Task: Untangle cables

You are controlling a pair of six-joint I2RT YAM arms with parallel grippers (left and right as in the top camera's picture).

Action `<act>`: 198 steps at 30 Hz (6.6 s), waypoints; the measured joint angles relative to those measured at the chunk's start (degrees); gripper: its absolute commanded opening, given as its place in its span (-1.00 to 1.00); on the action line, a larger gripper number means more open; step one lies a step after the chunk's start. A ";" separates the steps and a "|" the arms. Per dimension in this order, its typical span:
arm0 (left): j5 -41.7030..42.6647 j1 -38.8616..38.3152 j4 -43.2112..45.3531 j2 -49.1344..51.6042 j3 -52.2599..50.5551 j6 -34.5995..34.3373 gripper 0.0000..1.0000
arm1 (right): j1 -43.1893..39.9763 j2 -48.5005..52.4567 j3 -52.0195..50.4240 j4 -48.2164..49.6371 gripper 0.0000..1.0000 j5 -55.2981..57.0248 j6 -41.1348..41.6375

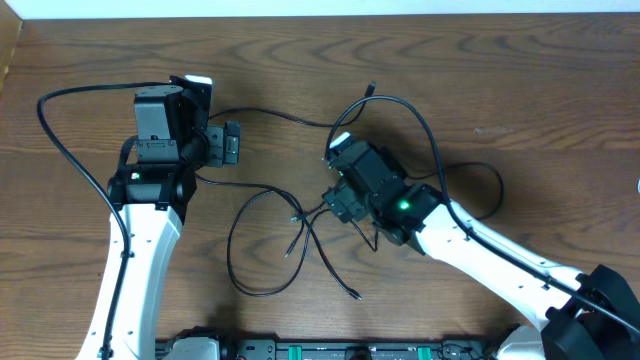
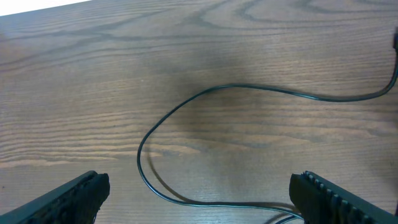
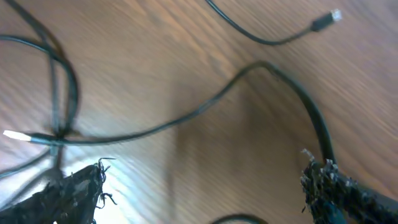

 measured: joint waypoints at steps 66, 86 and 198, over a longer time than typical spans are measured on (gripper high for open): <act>0.02 0.00 0.00 0.00 0.00 0.00 0.96 | -3.17 0.00 -0.28 -8.85 0.98 -26.34 -5.79; 0.02 0.00 -0.15 0.00 0.00 0.00 0.96 | -2.78 0.00 -0.28 -3.93 0.99 -30.45 -5.40; 2.56 0.00 -1.81 0.00 0.00 0.00 0.95 | -69.40 13.11 51.08 -9.99 -0.97 21.20 -13.03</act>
